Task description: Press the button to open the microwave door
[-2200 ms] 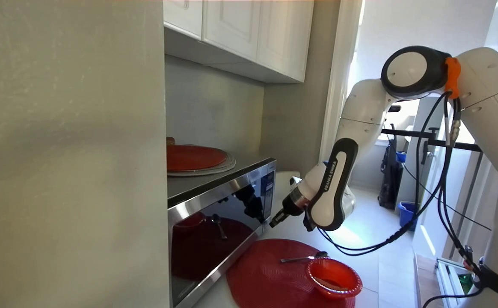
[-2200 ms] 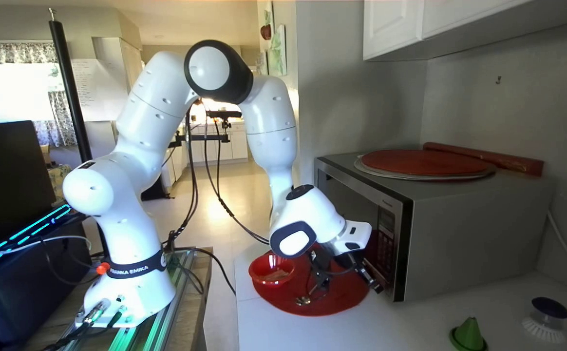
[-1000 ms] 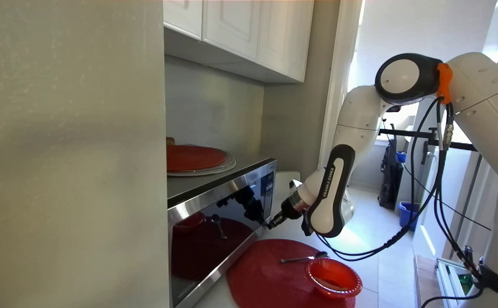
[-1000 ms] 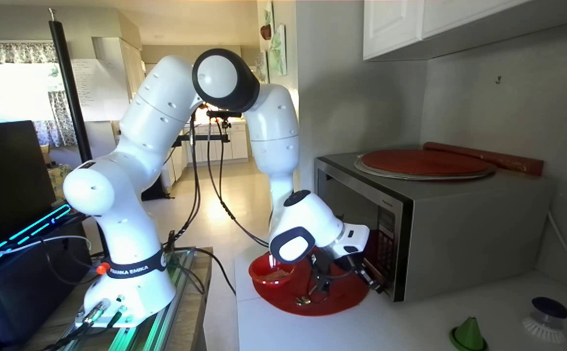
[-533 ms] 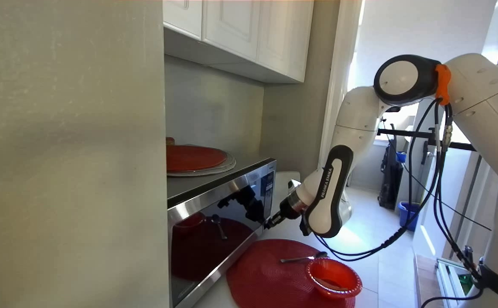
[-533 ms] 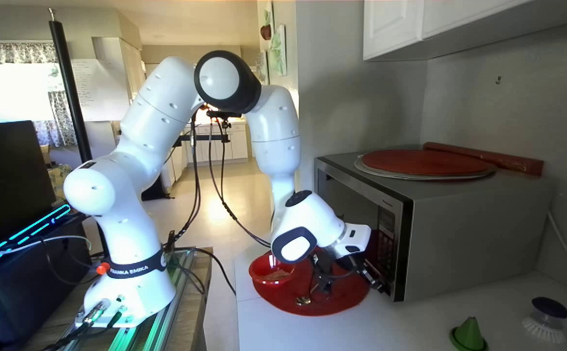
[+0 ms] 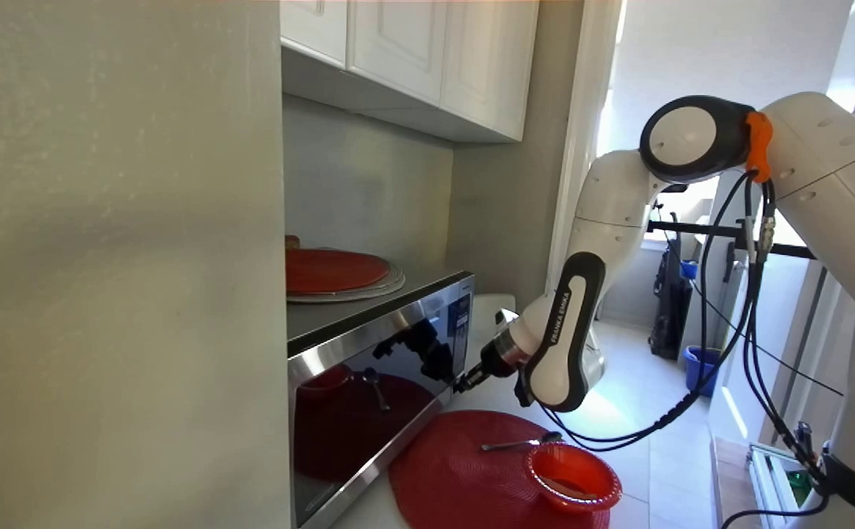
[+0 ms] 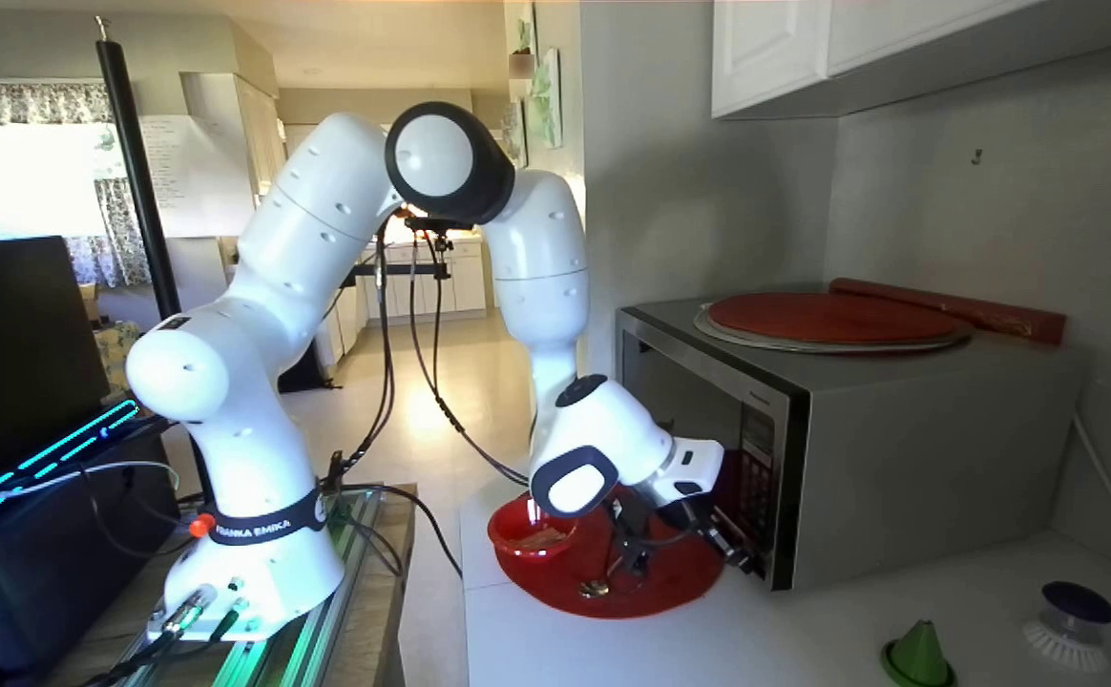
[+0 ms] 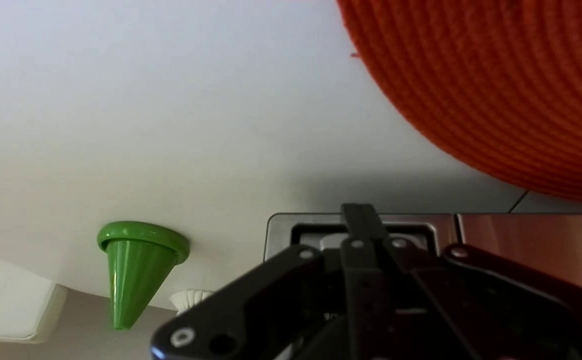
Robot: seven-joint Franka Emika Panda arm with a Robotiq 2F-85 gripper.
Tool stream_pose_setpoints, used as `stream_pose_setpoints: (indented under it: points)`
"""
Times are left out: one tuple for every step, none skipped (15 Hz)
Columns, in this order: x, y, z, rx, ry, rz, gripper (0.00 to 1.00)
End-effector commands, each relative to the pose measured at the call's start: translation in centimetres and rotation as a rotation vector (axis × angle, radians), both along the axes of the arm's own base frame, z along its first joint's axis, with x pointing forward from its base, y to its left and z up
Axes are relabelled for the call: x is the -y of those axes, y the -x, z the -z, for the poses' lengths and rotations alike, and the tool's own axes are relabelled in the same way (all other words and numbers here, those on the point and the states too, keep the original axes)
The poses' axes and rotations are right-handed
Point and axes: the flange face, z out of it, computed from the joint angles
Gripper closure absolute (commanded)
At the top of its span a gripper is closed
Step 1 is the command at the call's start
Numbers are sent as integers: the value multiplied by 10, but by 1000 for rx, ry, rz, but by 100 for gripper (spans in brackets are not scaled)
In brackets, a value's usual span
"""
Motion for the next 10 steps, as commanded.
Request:
stream_pose_setpoints:
  points:
    - [-2,-24,-14,155,23,13,100]
    - [-2,-23,-12,165,23,27,100]
    - [-4,-23,-11,178,18,40,100]
    - [-6,-23,-10,189,19,52,100]
    - [-9,-23,-9,202,13,53,100]
    - [-10,-24,-8,214,13,57,100]
    - [-10,-23,-7,225,14,64,100]
    - [-8,-22,-6,234,17,70,100]
    - [-7,-21,-4,242,20,73,100]
    - [-5,-23,-1,252,29,70,100]
